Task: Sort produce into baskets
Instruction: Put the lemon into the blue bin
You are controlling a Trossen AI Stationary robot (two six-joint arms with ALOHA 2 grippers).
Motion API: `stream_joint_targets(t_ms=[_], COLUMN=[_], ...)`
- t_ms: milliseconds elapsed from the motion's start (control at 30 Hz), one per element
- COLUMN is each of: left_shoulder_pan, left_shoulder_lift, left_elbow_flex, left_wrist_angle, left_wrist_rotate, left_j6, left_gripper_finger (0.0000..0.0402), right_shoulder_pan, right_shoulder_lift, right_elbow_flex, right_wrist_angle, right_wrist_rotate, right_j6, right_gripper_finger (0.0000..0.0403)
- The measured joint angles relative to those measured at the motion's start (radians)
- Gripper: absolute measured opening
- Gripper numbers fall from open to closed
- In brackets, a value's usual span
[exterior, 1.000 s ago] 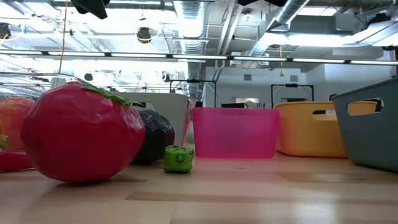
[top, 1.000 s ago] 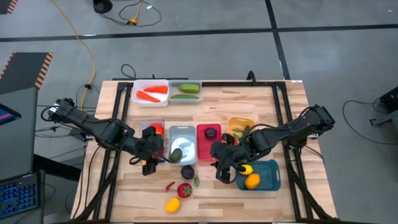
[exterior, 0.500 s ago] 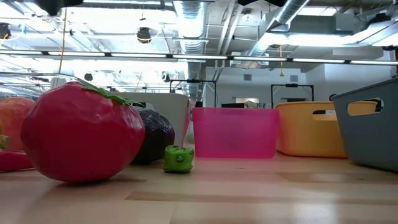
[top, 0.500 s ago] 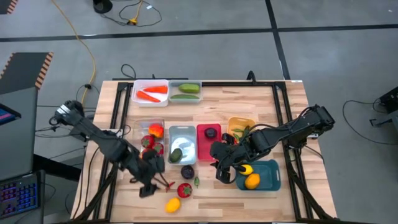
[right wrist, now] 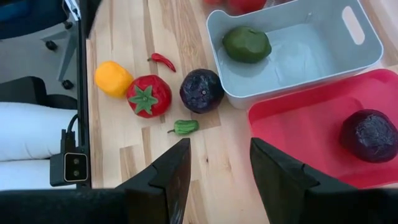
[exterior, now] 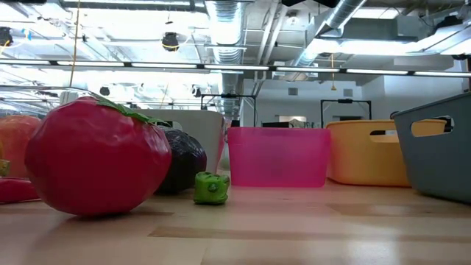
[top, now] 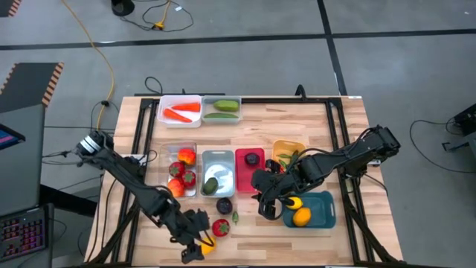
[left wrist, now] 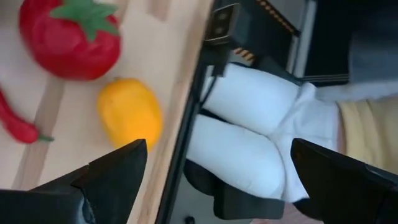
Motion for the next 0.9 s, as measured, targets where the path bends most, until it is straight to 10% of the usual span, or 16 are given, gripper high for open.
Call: stream_joint_targets(t_ms=[500,900], left_shoulder_pan=[-0.004,-0.03], left_shoulder_lift=[0.056,0.223], left_elbow_flex=[0.001,0.0], left_wrist_angle=[-0.086,-0.054], left_wrist_rotate=[-0.194,-0.098], left_j6=[-0.215,-0.247], left_gripper_finger=[0.0384,0.0384], right_shoulder_pan=[0.001,0.001], right_shoulder_lift=[0.0,0.0], right_elbow_flex=[0.0,0.0], right_wrist_angle=[0.0,0.001], right_wrist_rotate=[0.0,0.0], right_j6=[0.0,0.0], right_gripper_finger=[0.0192,0.0192])
